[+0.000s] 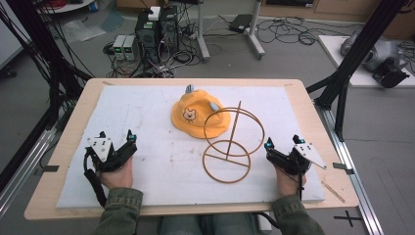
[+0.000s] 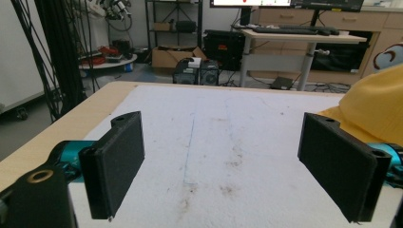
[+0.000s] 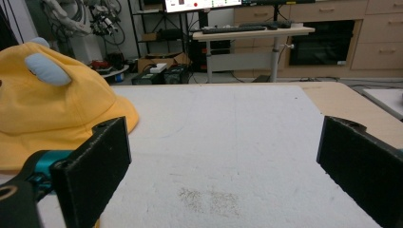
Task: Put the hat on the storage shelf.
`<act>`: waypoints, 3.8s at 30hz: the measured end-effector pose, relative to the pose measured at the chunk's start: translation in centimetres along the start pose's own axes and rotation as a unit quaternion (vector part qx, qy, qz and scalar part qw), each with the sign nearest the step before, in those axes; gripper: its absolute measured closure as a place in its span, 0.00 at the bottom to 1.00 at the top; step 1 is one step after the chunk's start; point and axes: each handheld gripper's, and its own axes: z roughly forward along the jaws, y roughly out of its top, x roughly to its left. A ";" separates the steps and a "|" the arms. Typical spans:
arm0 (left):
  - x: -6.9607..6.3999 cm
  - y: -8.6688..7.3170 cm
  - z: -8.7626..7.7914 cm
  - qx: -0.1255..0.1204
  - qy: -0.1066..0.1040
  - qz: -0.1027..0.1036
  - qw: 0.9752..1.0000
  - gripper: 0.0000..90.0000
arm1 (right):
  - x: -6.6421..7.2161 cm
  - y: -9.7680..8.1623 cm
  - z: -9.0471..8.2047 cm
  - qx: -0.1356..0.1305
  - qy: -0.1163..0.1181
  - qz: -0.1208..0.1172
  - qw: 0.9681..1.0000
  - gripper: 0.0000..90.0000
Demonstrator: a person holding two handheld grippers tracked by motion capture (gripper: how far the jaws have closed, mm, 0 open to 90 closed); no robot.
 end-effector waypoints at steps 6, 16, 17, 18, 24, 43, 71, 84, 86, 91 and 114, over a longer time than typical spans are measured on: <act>-0.4 0.3 0.0 -0.010 -0.023 0.002 1.000 0.18 | -0.1 0.0 0.0 -0.003 -0.001 -0.004 1.000 0.04; -2.4 3.5 -0.5 -0.055 -0.072 0.038 0.995 0.18 | 0.0 0.0 0.0 -0.001 0.003 -0.001 1.000 0.04; -2.6 4.0 -0.6 -0.059 -0.082 0.036 0.994 0.18 | 0.0 0.0 0.0 -0.002 0.005 -0.002 1.000 0.04; -2.8 4.5 -0.6 -0.062 -0.090 0.038 0.993 0.18 | 0.0 0.0 0.0 -0.002 0.005 -0.003 1.000 0.04; -4.4 7.5 0.1 -0.070 -0.147 0.026 0.986 0.18 | 0.0 0.0 0.0 -0.001 0.006 0.003 1.000 0.04; -13.7 8.0 11.1 0.123 -0.303 0.146 0.934 0.23 | -0.3 -0.1 0.1 0.001 0.013 0.012 1.000 0.04; -15.9 4.9 14.3 0.193 -0.257 0.208 0.924 0.96 | -0.4 -0.2 0.1 0.004 0.020 0.026 0.999 0.04; -15.7 5.4 13.9 0.180 -0.250 0.213 0.927 0.98 | -0.4 -0.2 0.1 0.002 0.019 0.024 1.000 0.04; -15.4 6.0 13.5 0.162 -0.244 0.206 0.934 0.98 | -0.4 -0.2 0.1 0.002 0.020 0.024 1.000 0.04; -13.5 8.5 12.0 0.104 -0.228 0.165 0.954 0.98 | -0.4 -0.2 0.1 0.003 0.020 0.024 0.999 0.04; -5.5 16.3 4.2 -0.123 -0.316 -0.062 0.939 0.98 | -0.4 -0.3 0.1 0.005 0.019 0.023 1.000 0.04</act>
